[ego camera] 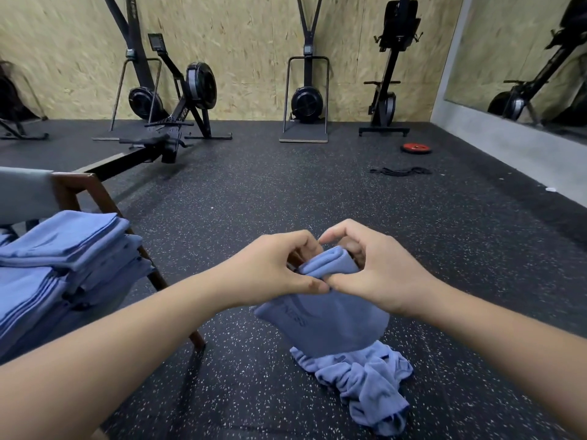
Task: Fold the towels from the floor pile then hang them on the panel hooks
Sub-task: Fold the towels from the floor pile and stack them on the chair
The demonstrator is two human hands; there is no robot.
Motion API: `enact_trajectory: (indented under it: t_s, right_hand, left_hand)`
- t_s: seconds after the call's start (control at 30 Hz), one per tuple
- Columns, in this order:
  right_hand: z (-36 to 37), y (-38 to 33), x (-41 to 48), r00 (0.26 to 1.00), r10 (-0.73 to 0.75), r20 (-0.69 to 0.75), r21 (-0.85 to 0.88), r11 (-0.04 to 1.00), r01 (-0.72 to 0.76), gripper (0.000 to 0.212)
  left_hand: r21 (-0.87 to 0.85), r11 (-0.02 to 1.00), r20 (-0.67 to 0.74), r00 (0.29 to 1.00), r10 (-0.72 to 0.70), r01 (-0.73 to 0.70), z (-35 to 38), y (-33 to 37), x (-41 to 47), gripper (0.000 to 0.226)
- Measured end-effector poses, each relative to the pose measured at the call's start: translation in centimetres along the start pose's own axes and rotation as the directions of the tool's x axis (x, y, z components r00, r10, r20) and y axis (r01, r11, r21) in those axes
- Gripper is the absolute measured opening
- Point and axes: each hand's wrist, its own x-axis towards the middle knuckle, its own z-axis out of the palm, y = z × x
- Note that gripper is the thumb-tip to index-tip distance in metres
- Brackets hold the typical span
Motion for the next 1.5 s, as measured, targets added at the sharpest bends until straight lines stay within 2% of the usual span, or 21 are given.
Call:
enact_trajectory:
  t_s: [0.1,0.2,0.27,0.37,0.43,0.53,0.63,0.77,0.87,0.93,1.0,1.1,1.17,1.27,1.33,1.37,1.43,1.5]
  right_hand:
    - [0.1,0.6,0.3,1.0,0.002,0.014,0.056,0.998,-0.003,0.045]
    - [-0.1,1.5,0.2,0.992,0.057,0.115,0.131,0.989,-0.072,0.047]
    - [-0.3,2.2,0.2,0.983,0.085,0.163,0.127,0.986,-0.106,0.032]
    - [-0.9,2.3,0.4,0.994,0.067,0.085,0.067,0.995,-0.073,0.015]
    - [-1.0,1.7,0.5,0.998,0.043,0.045,0.037,0.998,-0.045,0.014]
    - [-0.4,0.9,0.4,0.997,-0.007,0.076,-0.019,1.0,0.008,0.011]
    - [0.2,0.3,0.4,0.992,-0.055,0.11,-0.098,0.993,0.066,0.008]
    - [0.2,-0.5,1.0,0.992,-0.078,0.097,-0.104,0.991,0.088,0.009]
    - [0.3,-1.2,2.0,0.991,-0.096,0.089,-0.063,0.993,0.101,0.006]
    - [0.7,-1.9,2.7,0.994,-0.062,0.088,0.089,0.995,0.054,0.009]
    - [1.8,-2.7,3.4,0.988,-0.005,0.155,0.247,0.968,-0.034,0.018]
    - [4.6,-3.3,4.4,0.938,0.029,0.345,0.254,0.959,-0.123,0.03]
    - [7.1,-4.2,5.4,0.896,0.017,0.444,0.26,0.954,-0.147,0.03]
    - [10.4,-7.0,8.0,0.893,-0.021,0.45,0.297,0.946,-0.127,0.027]
    - [12.6,-9.4,10.1,0.889,-0.084,0.451,0.312,0.948,-0.069,0.022]
    - [13.7,-10.5,11.1,0.891,-0.129,0.436,0.309,0.951,-0.014,0.028]
    - [15.9,-12.4,12.7,0.894,-0.18,0.41,0.28,0.958,0.064,0.042]
    - [18.0,-13.5,13.8,0.869,-0.175,0.462,0.267,0.962,0.052,0.041]
  left_hand:
    - [-0.003,1.0,0.011,1.0,0.013,-0.013,-0.6,-0.7,0.3,0.025]
    - [-0.131,0.991,-0.004,1.0,0.011,-0.012,-1.5,-1.5,0.2,0.019]
    - [-0.222,0.975,-0.025,1.0,-0.01,0.004,-2.3,-2.0,-0.1,0.018]
    - [-0.26,0.964,-0.021,0.997,-0.07,0.062,-3.3,-2.8,-0.6,0.019]
    - [-0.225,0.97,0.005,0.996,-0.094,0.093,-3.5,-2.8,-1.0,0.025]
    - [-0.097,0.993,0.029,0.997,-0.069,0.072,-2.9,-1.8,-1.6,0.041]
    - [0.119,0.992,-0.02,0.998,0.052,-0.05,-2.2,-1.1,-1.7,0.033]
    - [0.268,0.961,-0.031,0.996,0.08,-0.068,-3.2,-1.0,-2.2,0.019]
    - [0.3,0.954,-0.076,0.996,0.043,-0.018,-5.0,-0.8,-3.4,0.018]
    - [0.302,0.953,-0.093,0.996,0.007,0.022,-6.4,-0.3,-4.5,0.017]
    - [0.302,0.95,-0.105,0.993,-0.044,0.074,-8.0,-0.1,-5.8,0.017]
    - [0.317,0.936,-0.094,0.987,-0.127,0.15,-10.6,-0.5,-8.3,0.018]
    - [0.373,0.905,-0.062,0.978,-0.197,0.206,-12.3,-1.2,-10.1,0.02]
    - [0.402,0.871,-0.068,0.958,-0.28,0.283,-14.4,-2.2,-12.9,0.021]
    - [0.374,0.866,-0.12,0.943,-0.311,0.333,-15.4,-3.0,-14.8,0.024]
    - [0.329,0.872,-0.153,0.932,-0.33,0.363,-16.1,-3.6,-15.8,0.029]
    - [0.173,0.882,-0.201,0.892,-0.405,0.439,-17.6,-4.9,-18.1,0.037]
    - [-0.023,0.868,-0.184,0.852,-0.491,0.495,-19.7,-6.3,-20.3,0.041]
